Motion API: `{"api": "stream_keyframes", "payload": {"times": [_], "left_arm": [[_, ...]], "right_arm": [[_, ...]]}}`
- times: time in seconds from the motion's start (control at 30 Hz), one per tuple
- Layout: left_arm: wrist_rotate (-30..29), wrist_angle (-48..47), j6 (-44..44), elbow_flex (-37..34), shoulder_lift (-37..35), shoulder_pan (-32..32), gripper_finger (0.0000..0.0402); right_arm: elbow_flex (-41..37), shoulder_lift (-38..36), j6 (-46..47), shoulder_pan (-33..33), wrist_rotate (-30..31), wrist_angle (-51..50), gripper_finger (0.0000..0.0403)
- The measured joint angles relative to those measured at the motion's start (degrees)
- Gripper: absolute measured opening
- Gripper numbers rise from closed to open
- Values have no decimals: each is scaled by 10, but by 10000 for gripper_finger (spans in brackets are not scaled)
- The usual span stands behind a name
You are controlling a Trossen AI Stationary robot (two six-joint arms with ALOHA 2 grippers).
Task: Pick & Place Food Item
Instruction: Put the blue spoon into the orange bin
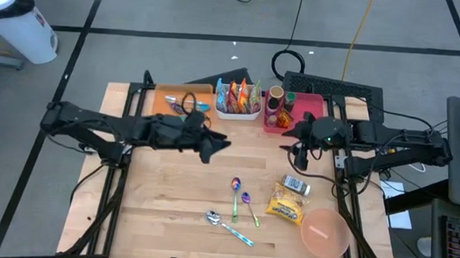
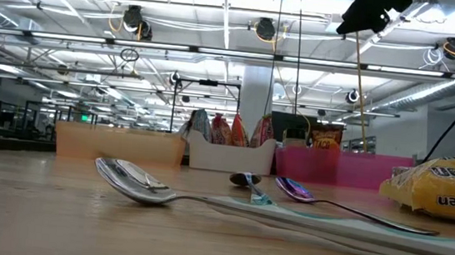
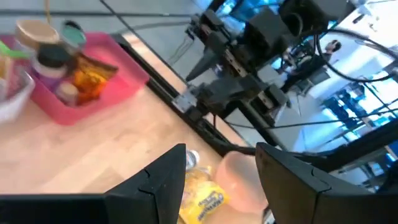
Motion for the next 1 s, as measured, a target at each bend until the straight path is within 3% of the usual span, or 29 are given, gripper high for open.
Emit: {"api": "stream_keyframes", "payload": {"times": [0.27, 0.5, 0.7, 1.0], "left_arm": [[0, 75, 10, 0, 34, -24, 202], [0, 77, 31, 0, 50, -16, 202], [6, 69, 54, 0, 65, -6, 203], [145, 24, 129, -1, 90, 5, 203]], "right_arm": [[-108, 0, 89, 0, -84, 167, 196], [-252, 0, 224, 1, -182, 453, 196], [-359, 15, 310, 13, -178, 702, 196], [-368, 36, 349, 67, -131, 755, 196]]}}
